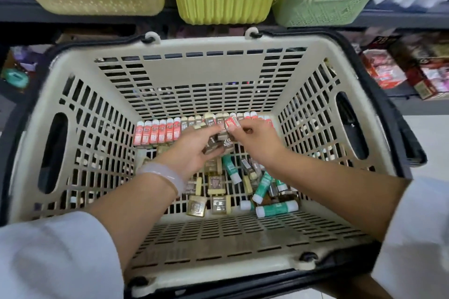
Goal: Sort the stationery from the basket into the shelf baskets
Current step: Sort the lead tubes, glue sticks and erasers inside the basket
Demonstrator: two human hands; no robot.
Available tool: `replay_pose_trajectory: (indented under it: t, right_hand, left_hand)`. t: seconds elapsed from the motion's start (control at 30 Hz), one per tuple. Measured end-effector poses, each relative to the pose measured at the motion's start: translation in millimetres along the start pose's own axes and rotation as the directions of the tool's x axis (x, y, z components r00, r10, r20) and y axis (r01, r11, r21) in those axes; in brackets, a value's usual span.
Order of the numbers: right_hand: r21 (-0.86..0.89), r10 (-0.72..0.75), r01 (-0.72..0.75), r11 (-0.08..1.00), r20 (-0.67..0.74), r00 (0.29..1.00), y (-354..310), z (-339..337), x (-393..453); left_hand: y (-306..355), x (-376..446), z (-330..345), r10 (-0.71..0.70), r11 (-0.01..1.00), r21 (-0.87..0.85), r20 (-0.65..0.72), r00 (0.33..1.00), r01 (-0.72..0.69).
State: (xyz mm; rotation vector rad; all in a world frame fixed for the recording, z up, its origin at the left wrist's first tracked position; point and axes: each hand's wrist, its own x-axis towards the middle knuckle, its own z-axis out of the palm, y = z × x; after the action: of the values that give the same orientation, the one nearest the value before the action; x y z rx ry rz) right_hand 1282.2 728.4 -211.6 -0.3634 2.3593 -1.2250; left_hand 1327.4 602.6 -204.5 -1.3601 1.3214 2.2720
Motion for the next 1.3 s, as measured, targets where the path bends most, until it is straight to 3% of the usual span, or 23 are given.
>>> replay_pose_trajectory:
  t: [0.2,0.4,0.5,0.93,1.0,1.07,1.13,1.3]
  right_hand:
    - [-0.056,0.208,-0.218,0.974,-0.147,0.967,16,-30,39]
    - [-0.139,0.207,-0.276,0.951,-0.376,0.903,37,-34,54]
    - [-0.144,0.19,-0.274,0.951,-0.427,0.884,44,-30,58]
    - [-0.322,0.283,-0.392,0.862,-0.337,0.898,54,-16,68]
    - [-0.333,0.198,-0.305,0.892,-0.32,0.927,39,-12,59]
    - [-0.127,0.113,-0.134,0.983,-0.159,0.981,21,0,45]
    - [0.108,0.081,-0.083,0.991,0.016,0.997,8,11,32]
    - [0.309,0.097,-0.124,0.943,0.102,0.99,2,12,25]
  left_hand:
    - [4,13,-10,0.039,0.998,-0.04,0.004,0.999,-0.039]
    - [2,20,-9,0.034,0.999,-0.02,0.024,0.999,-0.033]
    - [1,22,-8,0.041,0.999,-0.014,0.035,0.999,-0.041]
    - [-4,22,-4,0.031,0.999,0.015,0.073,0.997,-0.032]
    - [-3,22,-3,0.039,0.999,-0.005,0.069,0.997,-0.039]
    - [-2,21,-3,0.063,0.998,0.004,0.063,0.996,-0.064]
    - [-2,21,-3,0.076,0.996,0.047,0.068,0.995,-0.08]
    - [-3,21,-5,0.076,0.994,0.068,0.066,0.995,-0.081]
